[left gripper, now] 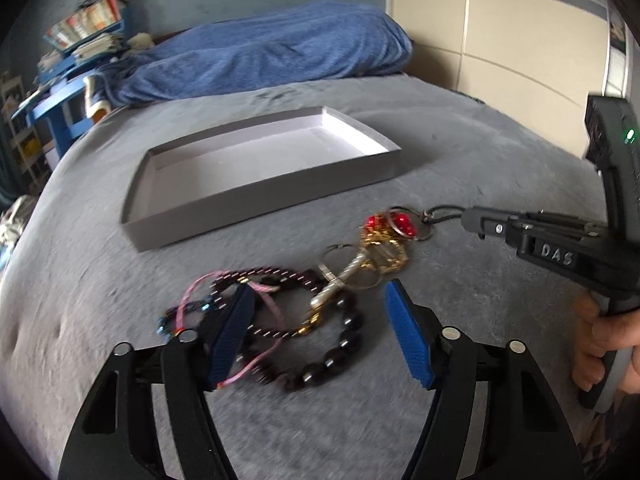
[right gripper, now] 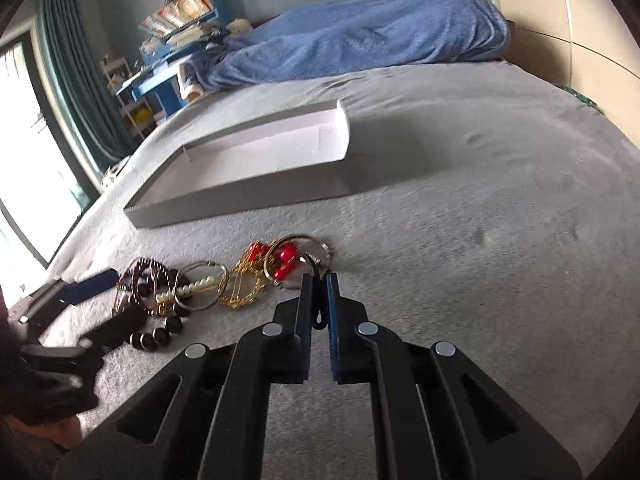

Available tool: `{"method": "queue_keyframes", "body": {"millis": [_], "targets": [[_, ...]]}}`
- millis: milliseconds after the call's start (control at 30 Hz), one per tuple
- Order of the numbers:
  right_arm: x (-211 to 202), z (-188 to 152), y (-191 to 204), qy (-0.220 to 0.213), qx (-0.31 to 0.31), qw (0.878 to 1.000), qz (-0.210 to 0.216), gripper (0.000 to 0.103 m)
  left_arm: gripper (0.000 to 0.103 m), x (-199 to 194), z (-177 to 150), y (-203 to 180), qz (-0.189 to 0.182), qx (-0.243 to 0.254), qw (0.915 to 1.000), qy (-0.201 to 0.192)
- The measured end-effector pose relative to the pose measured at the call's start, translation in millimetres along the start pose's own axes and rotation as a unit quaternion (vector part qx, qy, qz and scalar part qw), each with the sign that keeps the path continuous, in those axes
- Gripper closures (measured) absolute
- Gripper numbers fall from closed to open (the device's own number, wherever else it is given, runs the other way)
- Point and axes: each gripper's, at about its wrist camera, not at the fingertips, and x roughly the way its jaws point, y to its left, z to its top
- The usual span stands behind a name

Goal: Organize jewelry

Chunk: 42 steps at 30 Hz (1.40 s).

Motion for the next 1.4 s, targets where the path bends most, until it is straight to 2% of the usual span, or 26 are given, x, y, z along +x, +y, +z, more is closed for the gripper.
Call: {"method": "queue_keyframes", "body": {"millis": [200,333,500,567,600,767,933,1133,1400], "targets": [[0,0,-4,-0.004,0.018,1.000,0.011,0.096,0.040,24,12,-18,0.000,0.043,0.9986,0.031],[-1,1,-6,-0.008,0.030,0.999,0.017,0.096,0.039,38,16,-27,0.016,0.087,0.9947,0.051],[-3,1,-5,-0.012,0.033,0.999,0.020,0.096,0.041,52,18,-29,0.025,0.111,0.9914,0.065],[-3,1,-5,-0.014,0.033,0.999,0.020,0.096,0.052,53,20,-25,0.007,0.101,0.9924,0.071],[-3,1,-5,-0.015,0.034,0.999,0.021,0.096,0.055,51,20,-23,0.008,0.097,0.9929,0.068],[-7,2,-5,-0.021,0.036,0.999,0.023,0.096,0.055,33,21,-18,-0.023,0.069,0.9966,0.037],[-14,6,-3,-0.032,0.039,0.998,0.034,0.096,0.055,8,25,-13,-0.035,0.054,0.9979,0.007],[-26,24,10,-0.050,0.014,0.998,0.046,0.097,0.055,-7,45,14,-0.022,0.030,0.9992,-0.012],[-22,62,26,-0.061,-0.008,0.996,0.064,0.097,0.055,-4,71,69,0.012,-0.006,0.9998,-0.017]]}}
